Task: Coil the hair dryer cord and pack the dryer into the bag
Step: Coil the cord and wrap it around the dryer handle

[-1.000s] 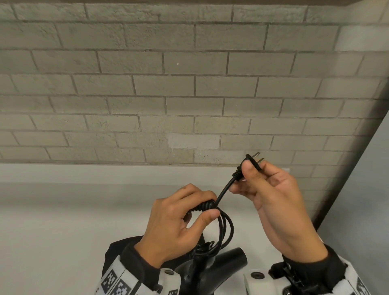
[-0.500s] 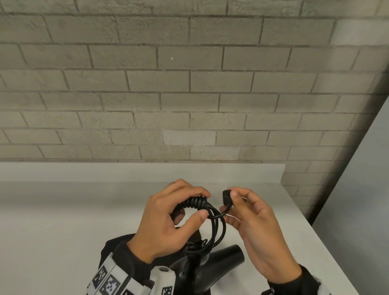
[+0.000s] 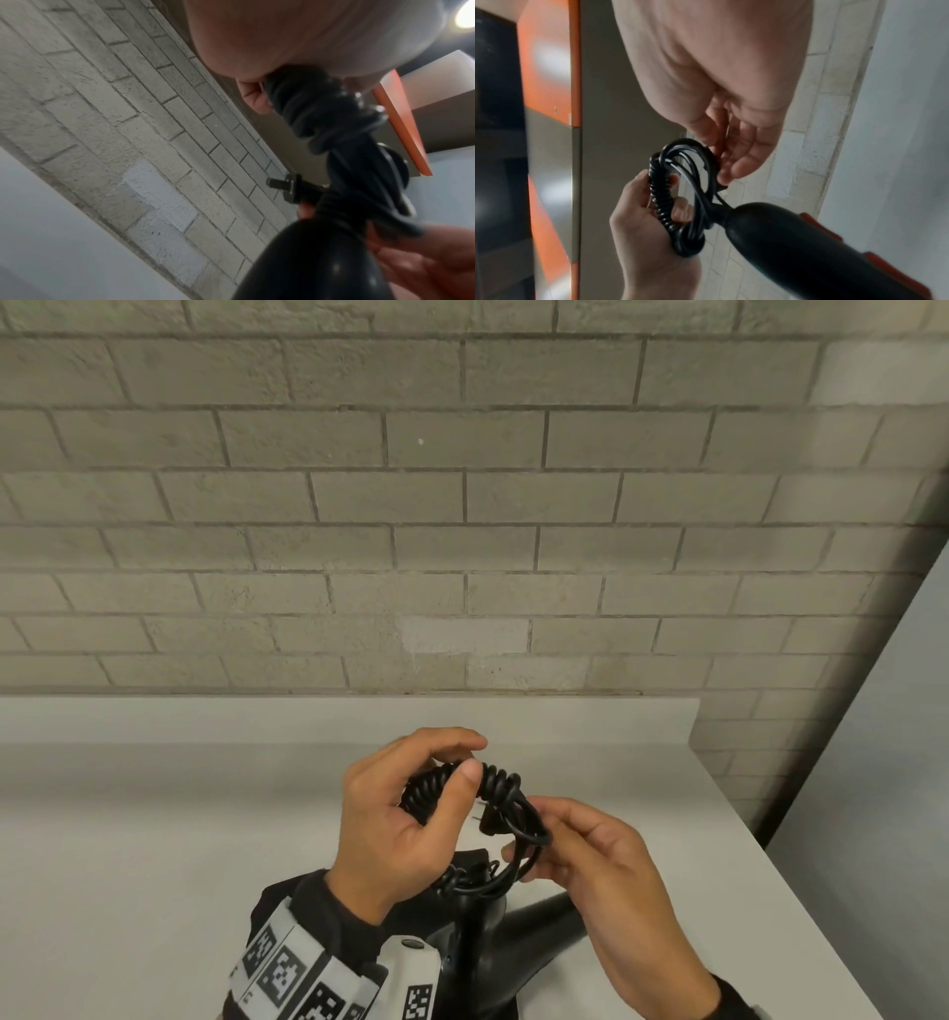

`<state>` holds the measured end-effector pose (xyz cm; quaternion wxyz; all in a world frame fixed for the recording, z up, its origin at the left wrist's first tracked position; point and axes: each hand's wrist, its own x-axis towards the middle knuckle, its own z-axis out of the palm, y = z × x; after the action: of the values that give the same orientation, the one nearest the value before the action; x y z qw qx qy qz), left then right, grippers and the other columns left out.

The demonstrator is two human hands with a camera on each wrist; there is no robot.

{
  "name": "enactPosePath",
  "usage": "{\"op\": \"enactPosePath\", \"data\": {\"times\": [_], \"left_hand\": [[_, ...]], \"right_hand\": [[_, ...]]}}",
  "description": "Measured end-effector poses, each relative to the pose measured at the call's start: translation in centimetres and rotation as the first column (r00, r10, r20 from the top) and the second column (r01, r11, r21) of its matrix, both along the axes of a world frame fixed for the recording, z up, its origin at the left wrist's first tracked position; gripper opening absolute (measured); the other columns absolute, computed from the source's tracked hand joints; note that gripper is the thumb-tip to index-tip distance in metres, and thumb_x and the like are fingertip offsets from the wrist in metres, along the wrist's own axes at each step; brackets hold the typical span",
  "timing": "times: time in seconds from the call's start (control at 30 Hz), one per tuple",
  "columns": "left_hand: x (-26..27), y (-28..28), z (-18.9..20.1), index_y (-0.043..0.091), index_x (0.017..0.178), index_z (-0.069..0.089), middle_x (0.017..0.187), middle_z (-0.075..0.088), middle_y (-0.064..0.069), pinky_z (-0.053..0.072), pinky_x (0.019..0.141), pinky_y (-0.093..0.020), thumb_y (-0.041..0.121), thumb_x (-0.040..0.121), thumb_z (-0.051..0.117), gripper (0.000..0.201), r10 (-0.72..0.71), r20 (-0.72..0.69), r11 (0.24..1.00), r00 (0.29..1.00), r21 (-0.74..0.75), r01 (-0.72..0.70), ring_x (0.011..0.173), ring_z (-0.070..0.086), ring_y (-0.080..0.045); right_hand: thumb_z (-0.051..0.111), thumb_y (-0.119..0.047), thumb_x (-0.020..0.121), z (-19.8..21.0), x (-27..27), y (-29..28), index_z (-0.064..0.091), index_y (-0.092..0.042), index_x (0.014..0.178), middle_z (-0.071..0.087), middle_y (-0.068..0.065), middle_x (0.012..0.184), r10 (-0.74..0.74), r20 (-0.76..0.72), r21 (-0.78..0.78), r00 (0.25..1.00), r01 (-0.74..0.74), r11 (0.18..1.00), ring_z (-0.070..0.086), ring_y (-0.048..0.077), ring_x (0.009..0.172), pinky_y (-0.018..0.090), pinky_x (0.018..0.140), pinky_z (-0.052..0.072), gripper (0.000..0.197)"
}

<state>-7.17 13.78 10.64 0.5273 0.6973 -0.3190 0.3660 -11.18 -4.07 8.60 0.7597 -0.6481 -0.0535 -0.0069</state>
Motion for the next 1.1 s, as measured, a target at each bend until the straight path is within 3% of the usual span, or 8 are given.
{"op": "enactPosePath", "data": {"times": [0.13, 0.33, 0.43, 0.53, 0.7, 0.83, 0.97, 1.1], "left_hand": [[0.2, -0.1, 0.0, 0.01, 0.096, 0.07, 0.088, 0.072, 0.007, 0.056, 0.073, -0.02, 0.018, 0.087, 0.061, 0.015, 0.01, 0.013, 1.0, 1.0, -0.026, -0.01, 0.082, 0.071, -0.008], [0.3, -0.3, -0.2, 0.008, 0.094, 0.069, 0.085, 0.072, 0.005, 0.056, 0.071, -0.02, 0.017, 0.087, 0.06, 0.015, 0.005, 0.038, 1.0, 0.999, -0.025, -0.004, 0.08, 0.07, -0.007], [0.3, -0.4, -0.2, 0.007, 0.093, 0.07, 0.082, 0.072, 0.003, 0.056, 0.068, -0.023, 0.018, 0.087, 0.06, 0.017, 0.004, 0.036, 1.0, 0.999, -0.024, -0.003, 0.077, 0.071, -0.008], [0.3, -0.5, 0.1, 0.009, 0.094, 0.07, 0.078, 0.071, 0.004, 0.056, 0.064, -0.022, 0.019, 0.087, 0.061, 0.016, -0.024, 0.031, 1.0, 0.999, -0.019, 0.025, 0.072, 0.07, -0.008], [0.2, -1.2, 0.7, 0.005, 0.094, 0.069, 0.064, 0.067, -0.001, 0.053, 0.051, -0.031, 0.019, 0.084, 0.064, 0.018, -0.069, 0.056, 0.997, 0.996, 0.026, 0.068, 0.055, 0.065, -0.013], [-0.3, -2.5, 1.6, 0.002, 0.089, 0.071, 0.058, 0.066, -0.001, 0.051, 0.047, -0.03, 0.019, 0.081, 0.067, 0.02, -0.099, 0.112, 0.993, 0.989, 0.072, 0.091, 0.049, 0.063, -0.015], [-0.9, -3.6, 2.2, 0.0, 0.083, 0.072, 0.055, 0.066, 0.001, 0.05, 0.047, -0.023, 0.016, 0.08, 0.067, 0.017, -0.123, 0.164, 0.99, 0.979, 0.085, 0.11, 0.048, 0.062, -0.008], [-1.3, -3.6, 2.1, 0.002, 0.084, 0.071, 0.052, 0.062, 0.003, 0.045, 0.049, -0.015, 0.013, 0.082, 0.065, 0.013, -0.203, 0.107, 0.979, 0.973, 0.033, 0.201, 0.046, 0.058, -0.005]], "right_hand": [[0.067, -0.016, 0.071, -0.9, -1.0, -0.2, 0.073, -0.012, 0.105, 0.073, 0.01, 0.102, 0.175, 0.079, -0.032, 0.981, -0.173, 0.984, 0.068, 0.026, 0.096, 0.029, 0.08, 0.054, 0.035], [0.075, -0.014, 0.078, -1.5, -1.4, 0.2, 0.072, -0.017, 0.103, 0.075, 0.003, 0.097, 0.132, 0.1, -0.084, 0.986, -0.124, 0.989, 0.07, 0.016, 0.092, 0.019, 0.08, 0.053, 0.026], [0.077, -0.033, 0.077, -1.5, -1.6, 0.3, 0.074, -0.023, 0.101, 0.073, 0.005, 0.097, 0.193, 0.075, -0.097, 0.978, -0.186, 0.978, 0.068, 0.016, 0.096, 0.015, 0.08, 0.051, 0.027], [0.067, -0.044, 0.076, -1.4, -1.6, 0.0, 0.071, -0.03, 0.104, 0.068, -0.001, 0.105, 0.277, 0.088, -0.19, 0.957, -0.257, 0.948, 0.063, 0.016, 0.105, 0.018, 0.087, 0.05, 0.031], [0.059, -0.039, 0.085, -0.6, -1.7, -0.7, 0.069, -0.021, 0.103, 0.061, 0.0, 0.113, 0.375, 0.143, -0.296, 0.916, -0.322, 0.899, 0.055, 0.02, 0.116, 0.017, 0.096, 0.042, 0.027], [0.066, -0.031, 0.088, -0.2, -2.0, -0.4, 0.064, -0.024, 0.091, 0.066, -0.002, 0.099, 0.385, 0.131, -0.443, 0.914, -0.293, 0.847, 0.062, 0.016, 0.101, 0.024, 0.092, 0.048, 0.008], [0.072, -0.034, 0.084, 0.1, -2.4, -0.6, 0.058, -0.026, 0.093, 0.067, -0.004, 0.107, 0.407, 0.079, -0.493, 0.91, -0.319, 0.809, 0.064, 0.007, 0.101, 0.029, 0.093, 0.051, 0.019], [0.07, -0.031, 0.086, 0.6, -2.6, -1.1, 0.055, -0.028, 0.087, 0.062, -0.011, 0.089, 0.401, 0.102, -0.574, 0.911, -0.275, 0.771, 0.06, 0.004, 0.082, 0.026, 0.08, 0.05, 0.015]]}}
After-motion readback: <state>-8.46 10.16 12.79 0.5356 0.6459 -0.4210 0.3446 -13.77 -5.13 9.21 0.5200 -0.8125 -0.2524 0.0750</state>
